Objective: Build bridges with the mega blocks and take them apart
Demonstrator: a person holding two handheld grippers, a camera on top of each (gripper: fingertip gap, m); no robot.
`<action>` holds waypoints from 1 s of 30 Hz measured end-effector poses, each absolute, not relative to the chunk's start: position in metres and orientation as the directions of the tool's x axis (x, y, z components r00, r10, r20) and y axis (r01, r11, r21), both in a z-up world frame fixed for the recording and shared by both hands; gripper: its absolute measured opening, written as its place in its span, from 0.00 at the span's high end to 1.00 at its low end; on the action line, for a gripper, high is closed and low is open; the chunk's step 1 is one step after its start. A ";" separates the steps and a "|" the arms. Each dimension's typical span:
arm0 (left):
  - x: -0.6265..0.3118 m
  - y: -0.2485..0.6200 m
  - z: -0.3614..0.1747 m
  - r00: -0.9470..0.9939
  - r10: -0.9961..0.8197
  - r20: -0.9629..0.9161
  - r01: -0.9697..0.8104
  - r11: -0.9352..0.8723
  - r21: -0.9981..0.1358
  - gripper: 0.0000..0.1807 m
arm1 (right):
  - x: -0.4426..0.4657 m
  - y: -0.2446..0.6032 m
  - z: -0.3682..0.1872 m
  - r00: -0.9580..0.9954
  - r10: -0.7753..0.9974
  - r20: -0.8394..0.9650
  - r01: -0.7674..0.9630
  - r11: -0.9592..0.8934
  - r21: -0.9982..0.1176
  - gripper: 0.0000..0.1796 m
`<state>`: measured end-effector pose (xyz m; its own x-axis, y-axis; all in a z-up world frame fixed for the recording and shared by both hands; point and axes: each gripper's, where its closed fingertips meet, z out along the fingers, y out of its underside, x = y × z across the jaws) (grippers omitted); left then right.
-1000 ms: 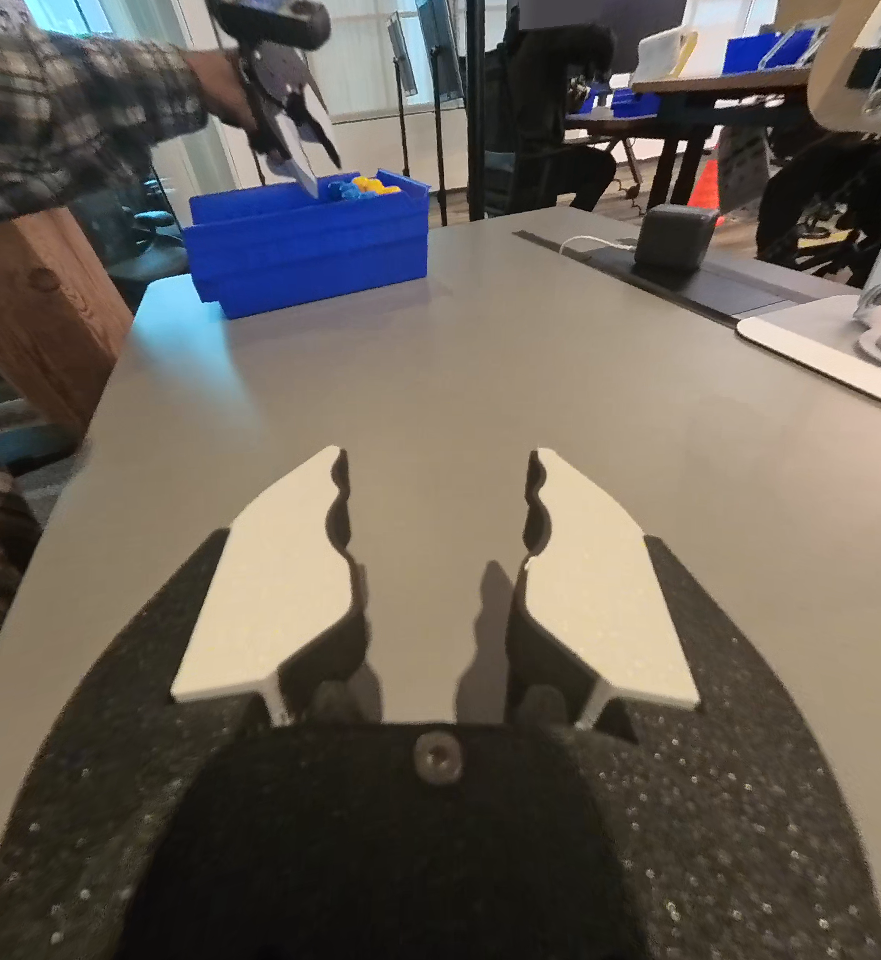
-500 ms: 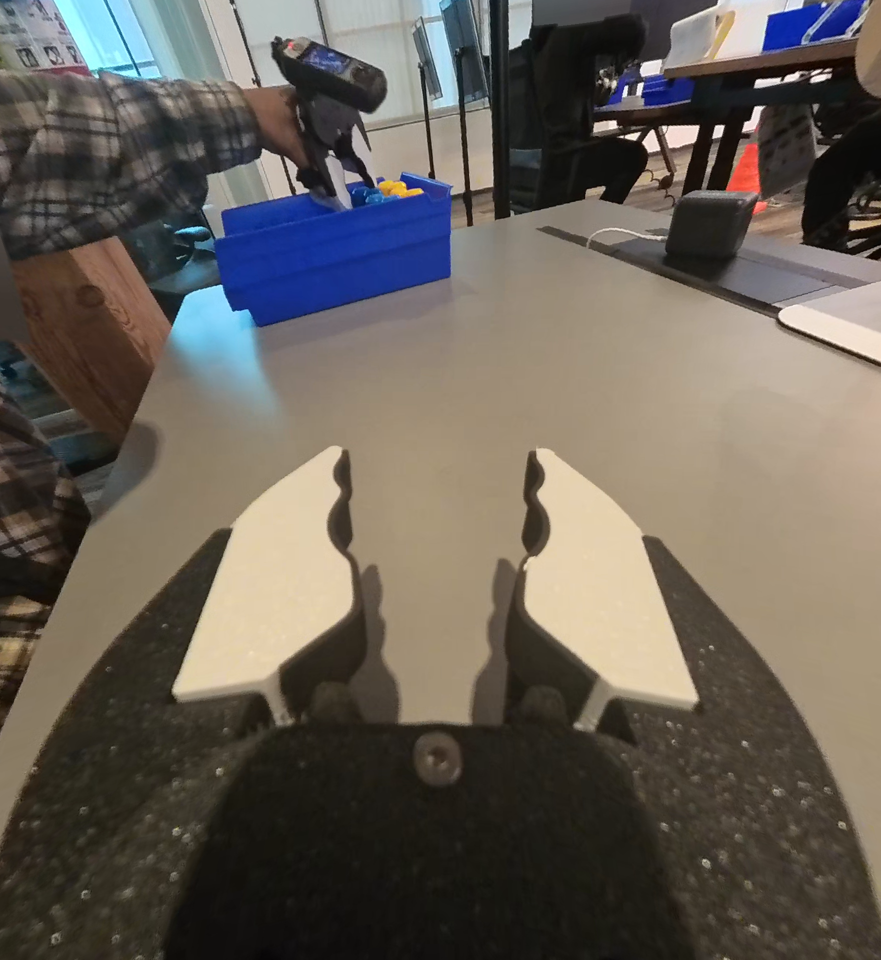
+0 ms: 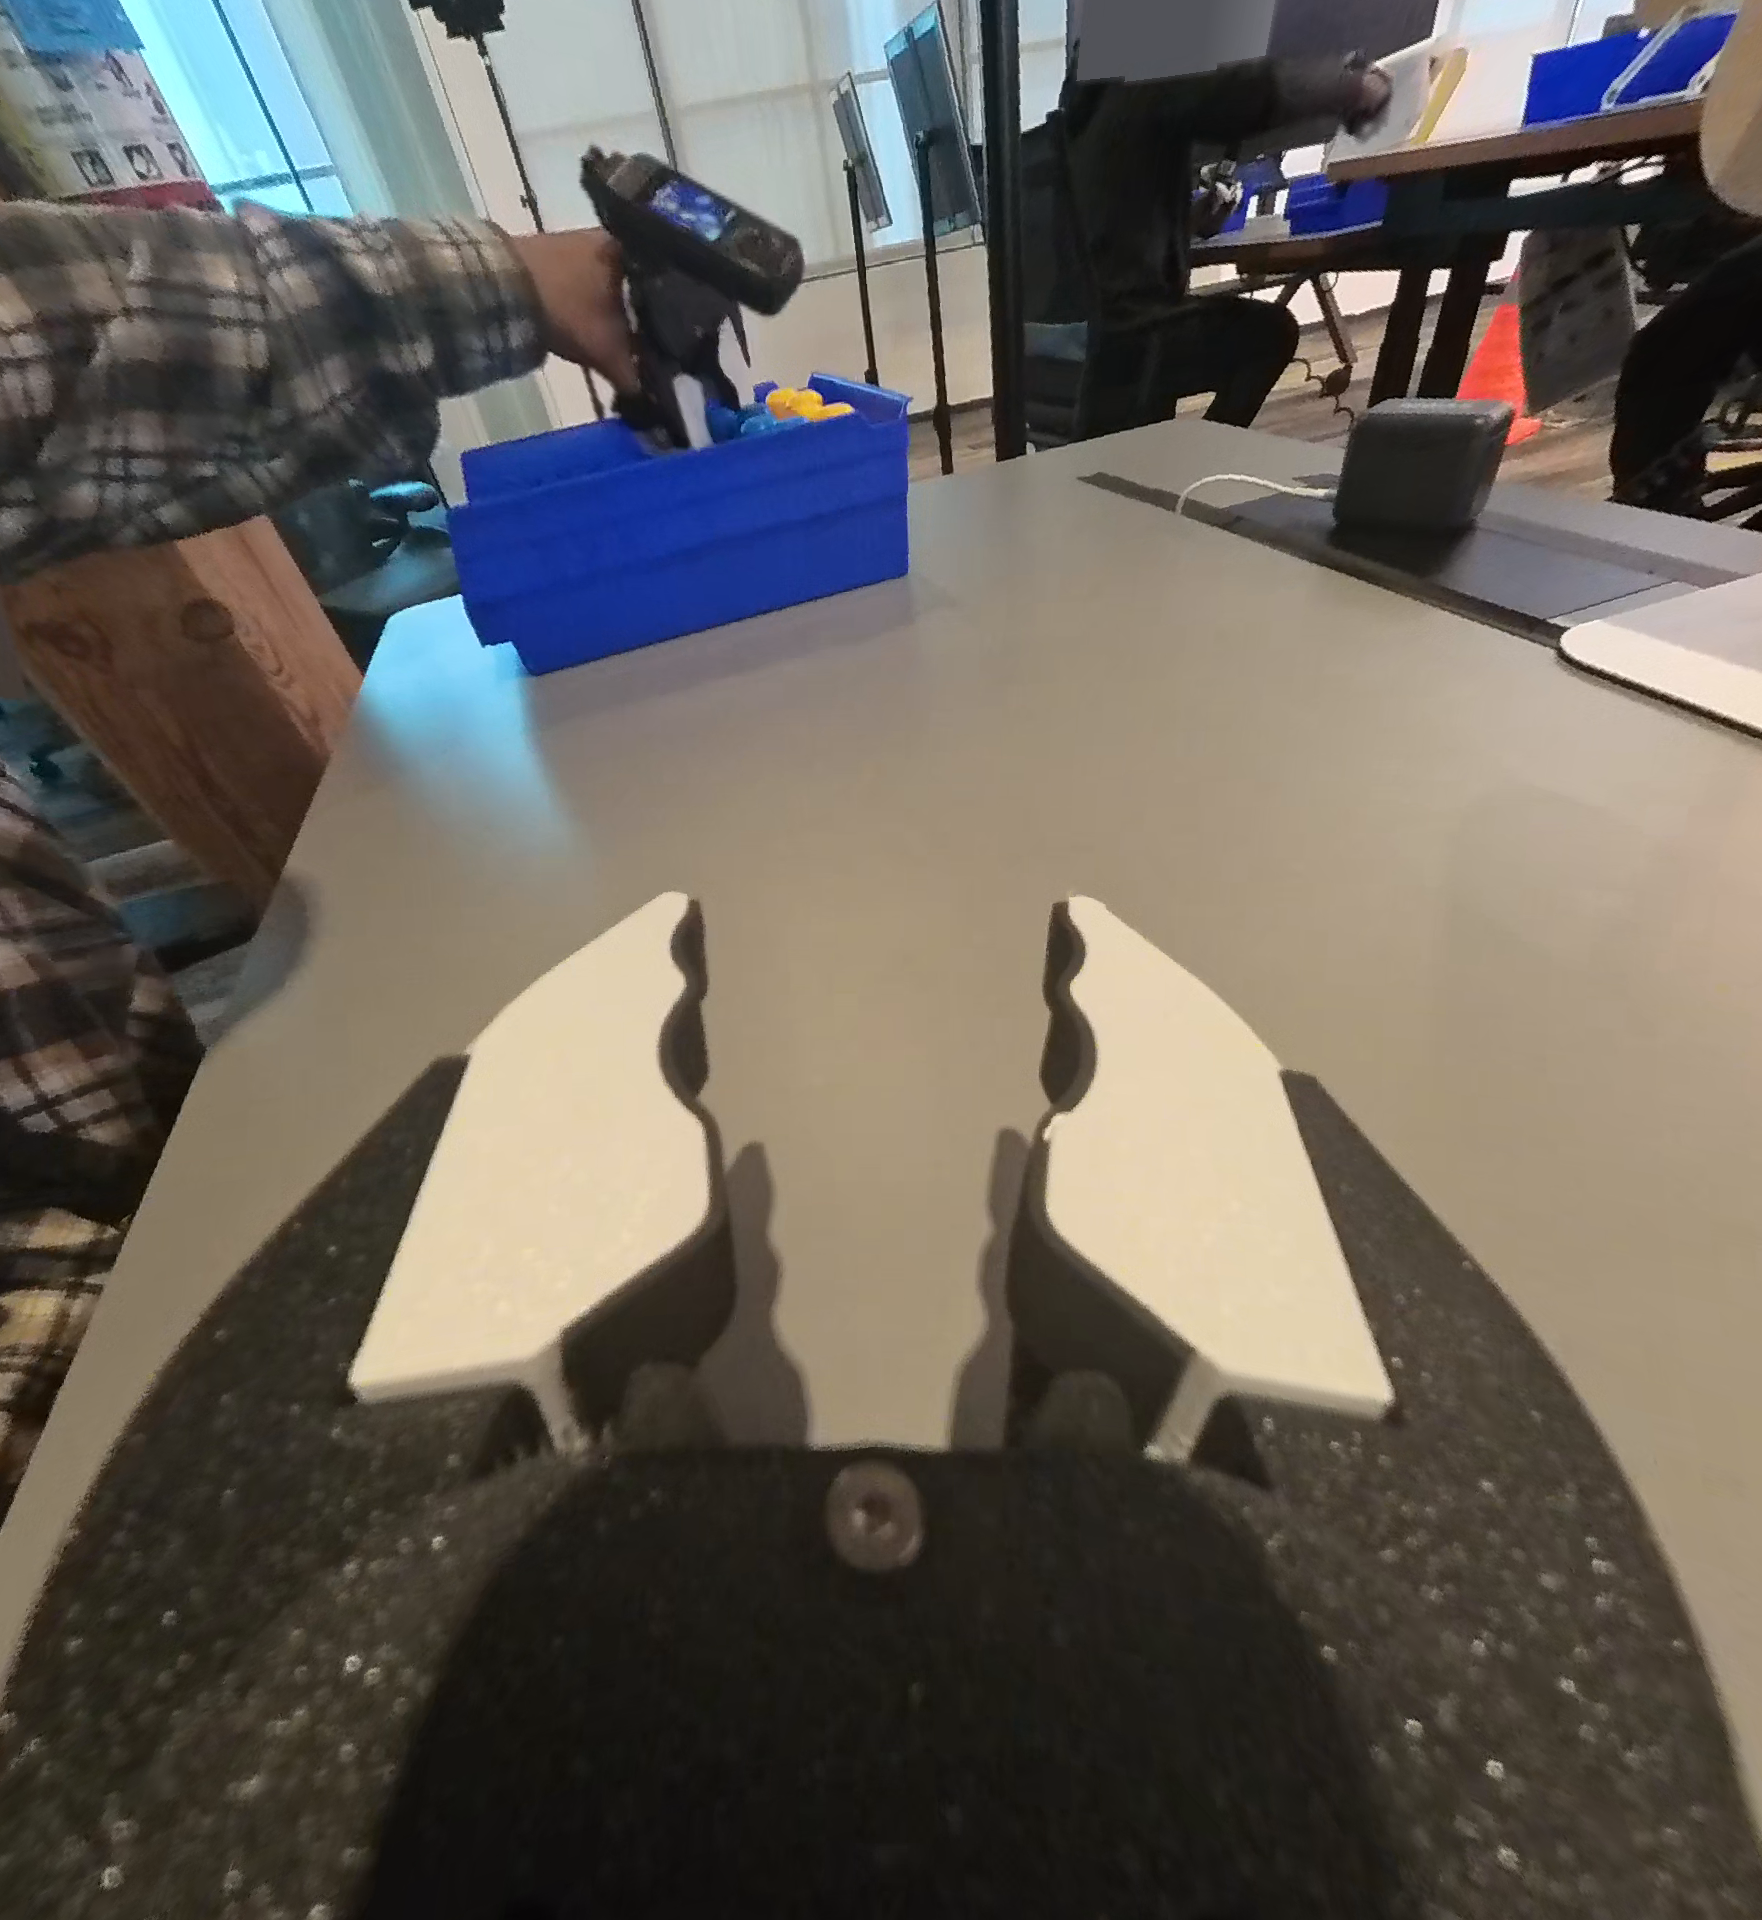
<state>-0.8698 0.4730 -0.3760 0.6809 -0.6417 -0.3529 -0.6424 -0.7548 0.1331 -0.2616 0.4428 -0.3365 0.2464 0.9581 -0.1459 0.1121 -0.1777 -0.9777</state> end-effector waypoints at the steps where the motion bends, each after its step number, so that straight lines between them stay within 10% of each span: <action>1: -0.869 0.473 -0.376 0.702 -0.624 -0.344 -0.626 -0.770 0.122 0.73 | -0.261 0.443 -0.337 0.247 0.958 -0.148 0.112 -0.180 -0.977 0.65; 10: -0.856 0.458 -0.340 0.861 -0.431 -0.272 -0.481 -0.862 -0.159 0.79 | -0.264 0.436 -0.334 0.221 0.964 -0.150 0.112 -0.178 -0.978 0.66; 17: -0.802 0.455 -0.238 0.940 -0.334 -0.066 -0.289 -0.682 -0.672 0.79 | -0.263 0.431 -0.321 0.190 0.962 -0.198 0.047 -0.210 -0.976 0.67; 23: -0.641 0.463 -0.162 0.803 -0.575 0.156 -0.081 -0.364 -0.928 0.80 | -0.260 0.440 -0.295 0.153 0.942 -0.298 -0.090 -0.287 -0.954 0.65; 30: -0.424 0.467 -0.201 0.423 -0.869 0.257 0.101 -0.237 -0.966 0.80 | -0.276 0.463 -0.226 0.094 0.954 -0.286 -0.189 -0.264 -0.946 0.63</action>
<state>-0.4241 0.4673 -0.2013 0.4227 -0.8689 0.2575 0.1014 -0.2370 -0.9662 -0.2761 0.4629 -0.2264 0.0944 0.9537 -0.2856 -0.1892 -0.2645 -0.9456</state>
